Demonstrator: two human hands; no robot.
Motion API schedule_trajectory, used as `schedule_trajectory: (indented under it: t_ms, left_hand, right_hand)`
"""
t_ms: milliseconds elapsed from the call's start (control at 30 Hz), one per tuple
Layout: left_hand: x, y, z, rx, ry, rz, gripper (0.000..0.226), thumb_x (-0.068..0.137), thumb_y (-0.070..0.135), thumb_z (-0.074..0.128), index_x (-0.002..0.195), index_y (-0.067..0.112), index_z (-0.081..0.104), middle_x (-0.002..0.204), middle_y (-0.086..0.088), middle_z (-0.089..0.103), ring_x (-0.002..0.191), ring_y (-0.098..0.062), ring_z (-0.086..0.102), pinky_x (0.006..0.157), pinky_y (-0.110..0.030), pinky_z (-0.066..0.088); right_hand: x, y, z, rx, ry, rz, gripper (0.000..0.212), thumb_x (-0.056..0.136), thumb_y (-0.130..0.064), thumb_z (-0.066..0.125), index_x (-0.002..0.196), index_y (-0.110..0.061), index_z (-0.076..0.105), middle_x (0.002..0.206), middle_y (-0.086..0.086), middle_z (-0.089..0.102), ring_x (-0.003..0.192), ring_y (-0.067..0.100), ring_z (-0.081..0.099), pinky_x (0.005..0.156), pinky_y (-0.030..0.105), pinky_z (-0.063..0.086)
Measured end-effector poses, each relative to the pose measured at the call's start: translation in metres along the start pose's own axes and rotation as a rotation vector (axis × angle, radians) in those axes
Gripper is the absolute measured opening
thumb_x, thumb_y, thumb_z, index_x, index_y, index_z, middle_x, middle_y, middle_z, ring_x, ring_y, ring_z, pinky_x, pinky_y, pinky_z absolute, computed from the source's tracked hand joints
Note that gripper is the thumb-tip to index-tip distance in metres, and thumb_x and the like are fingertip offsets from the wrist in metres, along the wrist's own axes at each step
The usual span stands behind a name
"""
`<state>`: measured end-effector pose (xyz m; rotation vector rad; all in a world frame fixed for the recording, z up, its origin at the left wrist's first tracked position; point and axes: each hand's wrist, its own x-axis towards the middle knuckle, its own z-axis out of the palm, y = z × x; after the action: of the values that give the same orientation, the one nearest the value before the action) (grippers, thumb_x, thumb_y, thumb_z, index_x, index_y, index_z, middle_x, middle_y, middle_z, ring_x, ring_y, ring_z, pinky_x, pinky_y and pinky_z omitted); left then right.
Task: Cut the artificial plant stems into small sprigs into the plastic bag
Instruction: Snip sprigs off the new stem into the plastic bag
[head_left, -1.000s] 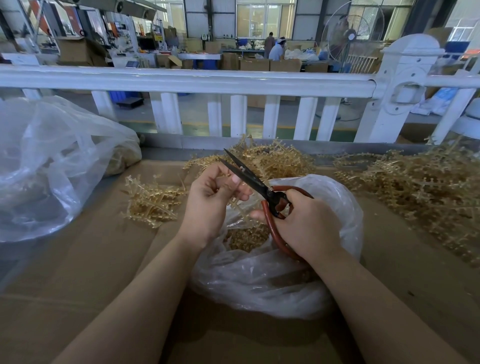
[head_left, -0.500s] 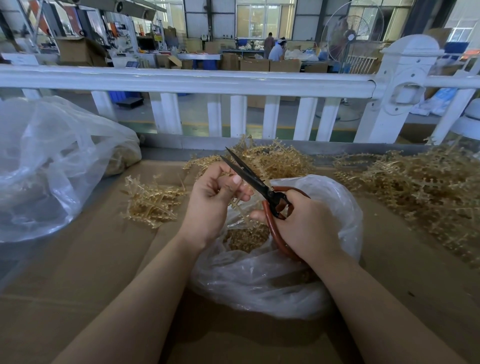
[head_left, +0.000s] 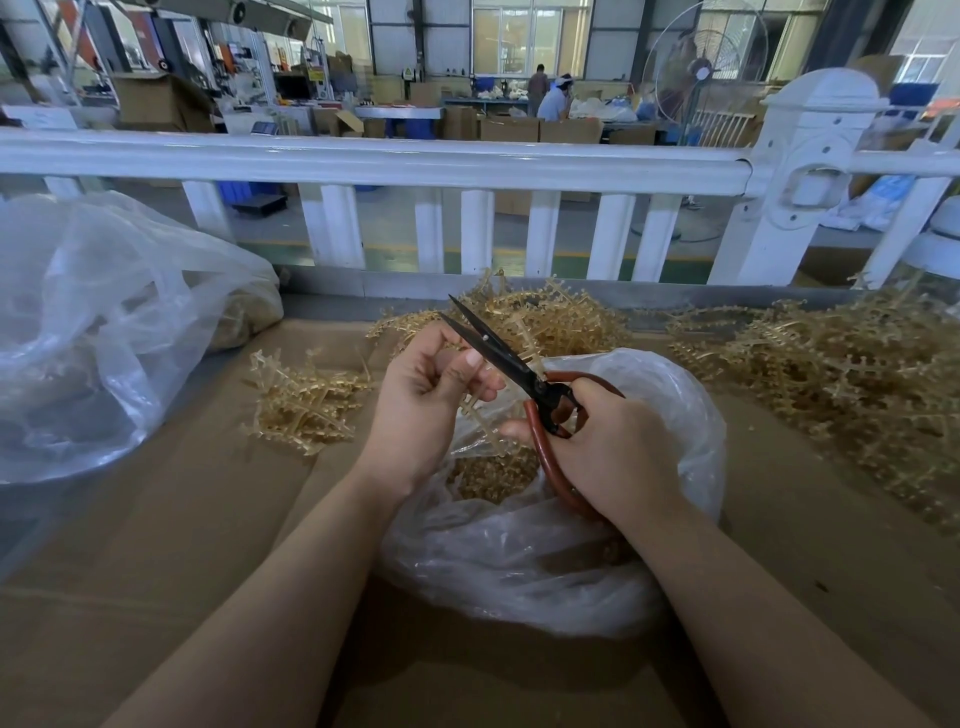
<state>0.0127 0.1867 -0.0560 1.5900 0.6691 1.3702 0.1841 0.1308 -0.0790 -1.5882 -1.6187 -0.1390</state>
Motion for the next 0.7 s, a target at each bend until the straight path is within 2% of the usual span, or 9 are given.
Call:
schedule_trajectory:
  t_ms: [100, 267, 467, 567, 700]
  left_hand:
    - [0.0001, -0.0004, 0.0003, -0.013, 0.003, -0.001, 0.015, 0.101, 0.001, 0.049, 0.107, -0.012, 0.054, 0.075, -0.011, 0.065, 0.068, -0.015, 0.061, 0.07, -0.022, 0.05]
    - [-0.0002, 0.001, 0.0019, -0.029, 0.005, 0.012, 0.014, 0.1, -0.001, 0.048, 0.105, -0.013, 0.053, 0.076, -0.015, 0.064, 0.067, -0.014, 0.061, 0.069, -0.021, 0.05]
    - [-0.0014, 0.003, 0.0026, -0.07, -0.017, 0.019, 0.01, 0.101, -0.002, 0.046, 0.104, -0.008, 0.054, 0.077, -0.018, 0.061, 0.068, -0.014, 0.061, 0.07, -0.021, 0.05]
    - [-0.0018, 0.0038, 0.0031, -0.094, -0.018, 0.023, 0.008, 0.101, -0.004, 0.045, 0.104, -0.005, 0.053, 0.075, -0.013, 0.061, 0.068, -0.014, 0.06, 0.07, -0.021, 0.05]
    - [-0.0021, 0.0044, 0.0035, -0.104, -0.013, 0.024, 0.008, 0.101, -0.005, 0.044, 0.1, -0.002, 0.052, 0.073, -0.012, 0.059, 0.065, -0.012, 0.059, 0.068, -0.02, 0.049]
  right_hand:
    - [-0.0003, -0.0004, 0.0006, -0.002, 0.013, 0.005, 0.06, 0.073, -0.082, 0.056, 0.087, -0.025, 0.068, 0.069, -0.013, 0.063, 0.062, 0.003, 0.058, 0.057, 0.013, 0.044]
    - [0.0004, -0.0005, 0.0018, 0.021, -0.025, 0.01, 0.069, 0.072, -0.084, 0.052, 0.094, -0.022, 0.071, 0.071, -0.011, 0.066, 0.066, 0.004, 0.062, 0.062, 0.024, 0.054]
    - [0.0002, -0.0012, 0.002, 0.024, -0.025, 0.001, 0.063, 0.074, -0.079, 0.058, 0.093, -0.021, 0.071, 0.069, -0.011, 0.066, 0.063, 0.004, 0.061, 0.06, 0.023, 0.053]
    - [0.0005, -0.0007, 0.0024, 0.025, -0.025, 0.008, 0.059, 0.076, -0.075, 0.061, 0.09, -0.019, 0.07, 0.068, -0.01, 0.065, 0.064, 0.006, 0.061, 0.061, 0.029, 0.055]
    - [0.0011, -0.0009, 0.003, 0.027, -0.008, -0.005, 0.064, 0.074, -0.08, 0.057, 0.089, -0.019, 0.069, 0.068, -0.011, 0.063, 0.063, 0.004, 0.061, 0.06, 0.022, 0.053]
